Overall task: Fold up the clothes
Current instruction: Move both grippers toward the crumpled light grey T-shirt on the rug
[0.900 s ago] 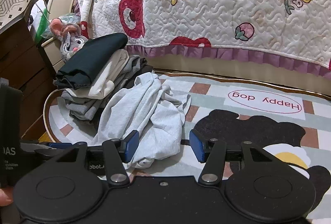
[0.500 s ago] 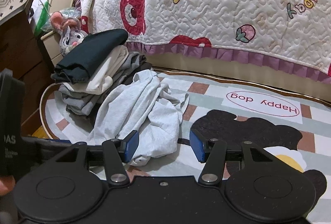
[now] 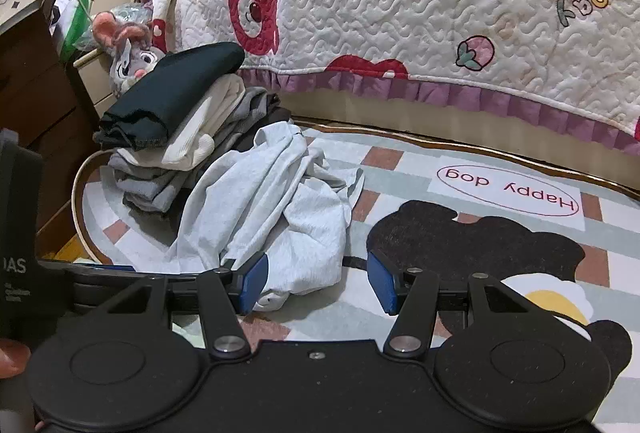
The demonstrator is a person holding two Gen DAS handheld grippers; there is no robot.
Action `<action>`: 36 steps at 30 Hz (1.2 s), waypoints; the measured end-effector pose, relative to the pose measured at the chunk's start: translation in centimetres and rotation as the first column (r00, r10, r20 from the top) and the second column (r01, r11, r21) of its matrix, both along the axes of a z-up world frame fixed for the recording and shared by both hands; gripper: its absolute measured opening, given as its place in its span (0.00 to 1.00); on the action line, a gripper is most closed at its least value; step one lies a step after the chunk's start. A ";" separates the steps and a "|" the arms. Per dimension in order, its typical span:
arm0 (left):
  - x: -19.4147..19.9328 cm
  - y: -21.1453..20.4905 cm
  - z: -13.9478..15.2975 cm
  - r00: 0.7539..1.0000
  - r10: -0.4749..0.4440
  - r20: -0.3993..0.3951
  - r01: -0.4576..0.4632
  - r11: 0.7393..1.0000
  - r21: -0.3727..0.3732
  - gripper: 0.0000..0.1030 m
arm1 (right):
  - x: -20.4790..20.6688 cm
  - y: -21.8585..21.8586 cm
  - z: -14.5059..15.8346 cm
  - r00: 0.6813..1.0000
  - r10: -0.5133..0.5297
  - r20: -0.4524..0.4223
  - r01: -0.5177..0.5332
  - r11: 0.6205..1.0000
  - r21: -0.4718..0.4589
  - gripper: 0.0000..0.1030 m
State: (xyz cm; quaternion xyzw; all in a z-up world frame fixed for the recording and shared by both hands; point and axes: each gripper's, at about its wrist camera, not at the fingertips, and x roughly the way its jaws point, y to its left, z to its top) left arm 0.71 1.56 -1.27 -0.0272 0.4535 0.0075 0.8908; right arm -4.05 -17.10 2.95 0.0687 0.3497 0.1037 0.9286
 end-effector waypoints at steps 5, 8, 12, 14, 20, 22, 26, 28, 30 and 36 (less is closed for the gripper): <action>-0.1 0.1 -0.1 1.000 -0.002 0.013 0.002 1.000 -0.011 1.00 | 0.2 0.2 -0.2 1.000 0.005 -0.011 -0.005 1.000 -0.003 0.59; 0.0 0.2 -0.4 1.000 -0.008 0.014 0.009 1.000 -0.023 1.00 | 0.2 0.3 -0.3 1.000 0.006 -0.016 -0.006 1.000 -0.005 0.59; 0.1 0.4 -0.7 1.000 0.001 0.010 -0.001 1.000 -0.031 1.00 | 0.3 0.3 -0.4 1.000 0.002 -0.023 -0.002 1.000 -0.004 0.60; 0.1 0.5 -0.8 1.000 0.004 0.007 -0.004 0.999 -0.035 1.00 | 0.4 0.3 -0.5 1.000 0.001 -0.027 -0.001 1.000 -0.005 0.60; 0.3 0.6 -1.3 1.000 0.003 -0.013 -0.003 0.999 -0.047 1.00 | 0.4 0.4 -0.6 0.999 0.000 -0.037 0.000 1.000 -0.011 0.61; 0.3 0.6 -1.5 1.000 -0.001 -0.023 0.000 0.999 -0.052 1.00 | 0.5 0.4 -0.7 0.999 -0.002 -0.040 0.001 1.000 -0.012 0.62; 0.3 0.6 -1.6 1.000 -0.002 -0.030 0.001 0.999 -0.054 1.00 | 0.6 0.4 -0.8 0.999 -0.002 -0.047 0.002 1.000 -0.009 0.62; 0.3 0.6 -1.6 1.000 0.002 -0.031 -0.004 0.998 -0.056 1.00 | 0.6 0.4 -0.8 0.999 0.000 -0.050 -0.001 1.000 -0.009 0.62; 0.4 0.8 -1.6 0.999 0.008 -0.034 -0.010 0.998 -0.059 1.00 | 0.7 0.4 -0.8 0.999 -0.001 -0.053 0.000 1.000 -0.009 0.63; 0.7 1.0 -1.9 0.999 0.011 -0.052 -0.014 0.998 -0.064 1.00 | 0.7 0.4 -1.0 0.998 -0.002 -0.060 0.002 1.000 -0.008 0.64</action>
